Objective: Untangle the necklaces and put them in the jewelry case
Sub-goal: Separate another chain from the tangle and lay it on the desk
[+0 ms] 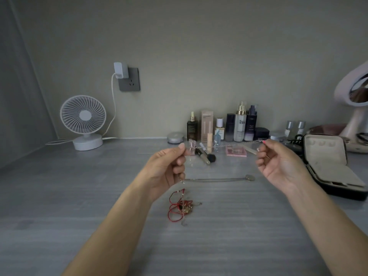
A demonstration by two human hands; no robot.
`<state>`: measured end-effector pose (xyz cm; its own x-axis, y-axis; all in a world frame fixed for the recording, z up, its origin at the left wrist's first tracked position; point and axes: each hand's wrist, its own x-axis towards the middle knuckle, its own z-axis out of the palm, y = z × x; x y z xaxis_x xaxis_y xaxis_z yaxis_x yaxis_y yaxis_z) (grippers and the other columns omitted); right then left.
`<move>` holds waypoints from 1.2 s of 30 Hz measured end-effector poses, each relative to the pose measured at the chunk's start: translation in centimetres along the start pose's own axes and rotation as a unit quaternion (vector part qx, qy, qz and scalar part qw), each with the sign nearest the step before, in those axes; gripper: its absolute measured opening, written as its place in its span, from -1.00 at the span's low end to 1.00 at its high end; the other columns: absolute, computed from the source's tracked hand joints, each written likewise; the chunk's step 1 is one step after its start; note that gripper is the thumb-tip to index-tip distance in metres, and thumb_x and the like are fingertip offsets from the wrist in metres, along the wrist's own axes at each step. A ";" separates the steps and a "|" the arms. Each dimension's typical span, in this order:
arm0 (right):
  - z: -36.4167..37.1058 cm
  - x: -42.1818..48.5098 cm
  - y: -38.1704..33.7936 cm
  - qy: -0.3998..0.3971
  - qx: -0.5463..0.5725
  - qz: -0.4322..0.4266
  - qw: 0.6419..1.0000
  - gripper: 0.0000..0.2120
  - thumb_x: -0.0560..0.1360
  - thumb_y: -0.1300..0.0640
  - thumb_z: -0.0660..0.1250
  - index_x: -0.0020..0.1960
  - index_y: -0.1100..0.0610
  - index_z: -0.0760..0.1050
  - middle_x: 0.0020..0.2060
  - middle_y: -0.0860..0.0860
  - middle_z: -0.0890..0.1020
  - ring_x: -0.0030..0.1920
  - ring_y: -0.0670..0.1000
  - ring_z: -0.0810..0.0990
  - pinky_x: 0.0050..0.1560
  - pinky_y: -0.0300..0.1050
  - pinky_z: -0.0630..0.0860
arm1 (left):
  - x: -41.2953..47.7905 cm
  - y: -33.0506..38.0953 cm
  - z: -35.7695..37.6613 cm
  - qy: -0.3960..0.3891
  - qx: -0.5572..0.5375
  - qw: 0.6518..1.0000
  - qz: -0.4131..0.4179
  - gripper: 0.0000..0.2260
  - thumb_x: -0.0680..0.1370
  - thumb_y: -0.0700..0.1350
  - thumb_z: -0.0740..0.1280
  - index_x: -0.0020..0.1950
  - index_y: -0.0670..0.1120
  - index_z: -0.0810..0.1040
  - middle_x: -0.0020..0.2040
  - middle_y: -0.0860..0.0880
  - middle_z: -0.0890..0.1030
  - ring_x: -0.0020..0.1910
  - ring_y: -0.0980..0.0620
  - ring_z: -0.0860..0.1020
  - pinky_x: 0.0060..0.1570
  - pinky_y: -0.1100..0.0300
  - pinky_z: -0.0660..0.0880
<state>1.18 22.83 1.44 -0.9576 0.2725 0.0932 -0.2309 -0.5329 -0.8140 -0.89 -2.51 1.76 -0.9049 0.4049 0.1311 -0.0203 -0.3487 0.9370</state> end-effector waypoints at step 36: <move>-3.3 8.1 5.2 0.070 -0.565 0.020 0.822 -0.85 0.43 0.16 0.38 -0.31 0.15 0.59 -0.38 0.08 0.60 -0.32 0.04 0.51 -0.19 -0.13 0.42 | 9.0 -0.6 -9.2 0.072 0.523 0.830 -0.180 -0.80 0.43 -0.05 0.42 -0.17 -0.20 0.66 -0.20 -0.21 0.62 -0.31 -0.07 0.51 -0.54 0.30 0.32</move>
<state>-7.18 24.92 -3.94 -0.9131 0.4047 0.0502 0.1838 0.5183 -0.8352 -12.88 -6.42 -0.57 -0.9632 0.1919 -0.1882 0.0111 0.7281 0.6854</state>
